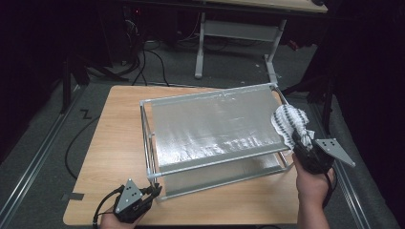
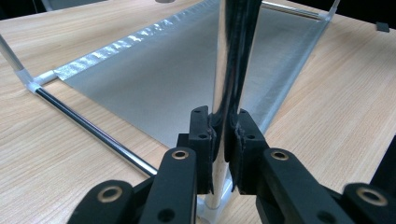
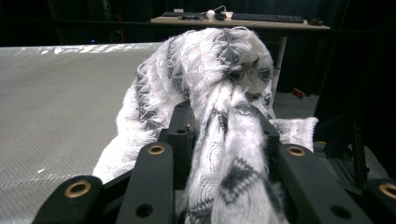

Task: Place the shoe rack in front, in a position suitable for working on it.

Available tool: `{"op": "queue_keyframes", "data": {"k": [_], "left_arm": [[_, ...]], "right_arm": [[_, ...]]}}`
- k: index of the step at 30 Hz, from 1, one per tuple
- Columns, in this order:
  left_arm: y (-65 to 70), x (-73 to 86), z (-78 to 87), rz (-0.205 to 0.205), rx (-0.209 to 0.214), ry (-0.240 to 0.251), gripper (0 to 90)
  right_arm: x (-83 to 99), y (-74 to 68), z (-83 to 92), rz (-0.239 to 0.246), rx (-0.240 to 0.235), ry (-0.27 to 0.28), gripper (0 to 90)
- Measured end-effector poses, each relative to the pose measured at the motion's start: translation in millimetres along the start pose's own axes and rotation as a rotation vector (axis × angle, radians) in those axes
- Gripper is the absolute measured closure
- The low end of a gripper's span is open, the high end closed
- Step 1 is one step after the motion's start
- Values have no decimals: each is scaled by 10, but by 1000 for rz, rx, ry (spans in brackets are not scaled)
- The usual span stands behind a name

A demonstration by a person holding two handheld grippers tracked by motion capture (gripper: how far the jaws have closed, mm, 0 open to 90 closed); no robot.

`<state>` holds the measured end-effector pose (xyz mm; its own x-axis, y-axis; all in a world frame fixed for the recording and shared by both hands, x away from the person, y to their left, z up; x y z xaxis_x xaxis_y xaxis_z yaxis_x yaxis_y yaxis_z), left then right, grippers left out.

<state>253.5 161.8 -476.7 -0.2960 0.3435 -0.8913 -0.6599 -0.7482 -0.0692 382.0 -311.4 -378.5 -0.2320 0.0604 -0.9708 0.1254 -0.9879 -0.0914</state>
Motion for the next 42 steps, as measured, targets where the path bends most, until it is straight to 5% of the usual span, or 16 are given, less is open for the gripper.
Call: {"op": "queue_keyframes", "data": {"k": [6,16,26,29,31,35,36,42], "left_arm": [[1,1,1,2,0,0,808],[4,2,5,3,3,0,808],[2,-2,4,3,6,-4,808],[1,-2,2,4,7,-3,808],[1,-3,2,3,8,-3,808],[1,-4,2,3,6,-5,808],[1,-5,2,3,6,-5,808],[-2,-7,3,2,9,-8,808]], "right_arm": [[10,-58,37,-3,-15,-7,704],[53,-441,97,44,-123,-37,712],[114,-1023,193,97,-255,-73,718],[145,-1343,229,130,-320,-89,721],[148,-1380,232,133,-327,-92,722],[181,-1718,255,171,-392,-102,725],[200,-1874,267,183,-424,-106,726],[244,-2202,310,207,-490,-106,728]]}}
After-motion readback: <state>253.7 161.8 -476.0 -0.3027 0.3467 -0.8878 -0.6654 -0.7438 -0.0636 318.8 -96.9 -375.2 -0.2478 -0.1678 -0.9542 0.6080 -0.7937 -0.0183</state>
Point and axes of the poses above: each handheld gripper's, and its own axes: z roughly backward along the jaws, x roughly out of its underside, y roughly to its right, the point moved 3 cm from there along -z, roughly forward along the jaws, and after that the axes turned 6 degrees about -z, right-handed, at the moved point
